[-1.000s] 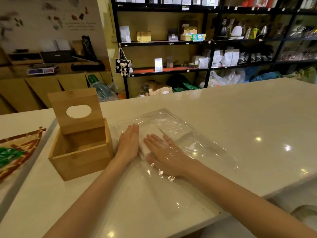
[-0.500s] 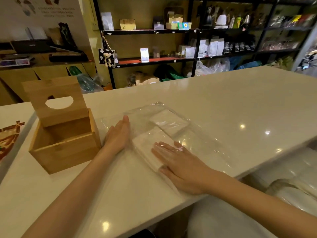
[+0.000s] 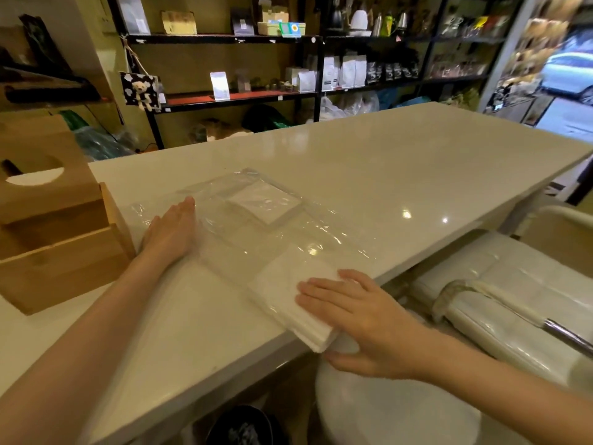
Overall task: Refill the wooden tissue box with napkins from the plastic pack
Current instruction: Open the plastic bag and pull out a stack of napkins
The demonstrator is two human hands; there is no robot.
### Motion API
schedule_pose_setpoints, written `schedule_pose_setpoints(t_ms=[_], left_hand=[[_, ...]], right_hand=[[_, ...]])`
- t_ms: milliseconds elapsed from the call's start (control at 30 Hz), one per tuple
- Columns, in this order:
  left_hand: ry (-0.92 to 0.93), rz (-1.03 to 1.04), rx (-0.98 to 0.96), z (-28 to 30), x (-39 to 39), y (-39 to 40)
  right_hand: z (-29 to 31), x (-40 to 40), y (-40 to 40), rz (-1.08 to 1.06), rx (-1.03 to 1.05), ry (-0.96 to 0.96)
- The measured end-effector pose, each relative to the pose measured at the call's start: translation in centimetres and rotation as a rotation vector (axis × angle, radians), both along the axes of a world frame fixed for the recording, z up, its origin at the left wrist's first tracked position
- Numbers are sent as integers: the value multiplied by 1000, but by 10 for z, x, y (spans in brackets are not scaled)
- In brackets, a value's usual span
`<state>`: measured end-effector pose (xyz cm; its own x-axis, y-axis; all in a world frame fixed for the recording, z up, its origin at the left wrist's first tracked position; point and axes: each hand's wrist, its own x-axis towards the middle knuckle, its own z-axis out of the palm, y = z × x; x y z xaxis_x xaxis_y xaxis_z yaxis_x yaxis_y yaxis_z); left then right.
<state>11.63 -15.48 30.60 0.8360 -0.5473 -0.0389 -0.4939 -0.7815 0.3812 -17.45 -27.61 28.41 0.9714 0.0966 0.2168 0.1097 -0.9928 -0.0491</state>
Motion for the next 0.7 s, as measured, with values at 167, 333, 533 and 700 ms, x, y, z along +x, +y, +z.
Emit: schedule_pose_setpoints(t_ms=[167, 333, 533, 700], left_hand=[[-2, 0, -22, -1, -5, 2], [-107, -50, -9, -13, 16, 1], [-144, -67, -455, -6, -5, 12], [-47, -122, -789, 42, -66, 25]], right_hand=[[0, -22, -7, 19, -26, -166], [56, -40, -6, -70, 623, -188], [98, -24, -34, -248, 1169, -308], [115, 26, -46, -272, 1300, -349]])
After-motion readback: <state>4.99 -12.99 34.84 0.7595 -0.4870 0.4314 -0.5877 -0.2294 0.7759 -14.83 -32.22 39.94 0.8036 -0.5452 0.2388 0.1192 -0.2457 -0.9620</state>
